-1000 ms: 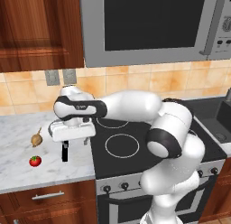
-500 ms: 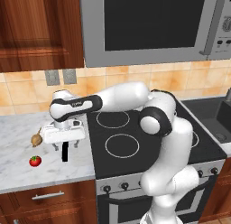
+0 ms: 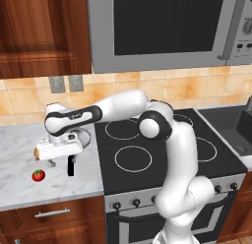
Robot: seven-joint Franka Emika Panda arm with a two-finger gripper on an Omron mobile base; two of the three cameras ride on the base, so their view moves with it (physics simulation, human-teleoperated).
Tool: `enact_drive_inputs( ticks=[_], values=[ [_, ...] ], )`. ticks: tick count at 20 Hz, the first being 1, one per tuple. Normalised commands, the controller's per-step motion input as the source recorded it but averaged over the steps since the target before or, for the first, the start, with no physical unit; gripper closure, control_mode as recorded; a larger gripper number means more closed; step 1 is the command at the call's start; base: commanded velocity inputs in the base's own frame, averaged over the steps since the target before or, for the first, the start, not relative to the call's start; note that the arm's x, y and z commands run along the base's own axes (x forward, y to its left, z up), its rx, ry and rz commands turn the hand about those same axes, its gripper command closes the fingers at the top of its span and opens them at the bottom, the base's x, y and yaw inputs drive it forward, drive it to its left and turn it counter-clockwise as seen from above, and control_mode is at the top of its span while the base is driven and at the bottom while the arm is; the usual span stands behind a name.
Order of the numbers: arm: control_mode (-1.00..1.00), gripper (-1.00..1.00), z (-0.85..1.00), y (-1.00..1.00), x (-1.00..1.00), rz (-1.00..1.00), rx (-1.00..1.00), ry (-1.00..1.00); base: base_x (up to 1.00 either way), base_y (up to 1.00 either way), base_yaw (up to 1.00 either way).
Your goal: Place the pan on the rear left burner on the stove. Then place the tomato and the onion in the pan and turn on the rear left burner.
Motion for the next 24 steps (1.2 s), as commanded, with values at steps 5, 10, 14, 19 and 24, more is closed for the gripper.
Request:
enact_drive_inputs(
  ticks=[5, 10, 14, 19, 24],
  values=[
    [-1.00, -1.00, -0.10, 0.13, 0.18, -0.04, -0.10, 0.00, 0.00, 0.00, 0.00],
    [-1.00, -1.00, -0.05, -0.01, 0.00, -0.11, -0.06, 0.00, 0.00, 0.00, 0.00],
    [-1.00, -1.00, -0.20, -0.21, 0.00, -0.15, 0.00, 0.00, 0.00, 0.00, 0.00],
    [-1.00, -1.00, -0.35, -0.37, 0.00, -0.06, 0.00, -0.05, 0.00, 0.00, 0.00],
    [-1.00, -1.00, -0.21, -0.27, 0.01, -0.01, 0.00, -0.08, 0.00, 0.00, 0.00]
  ],
)
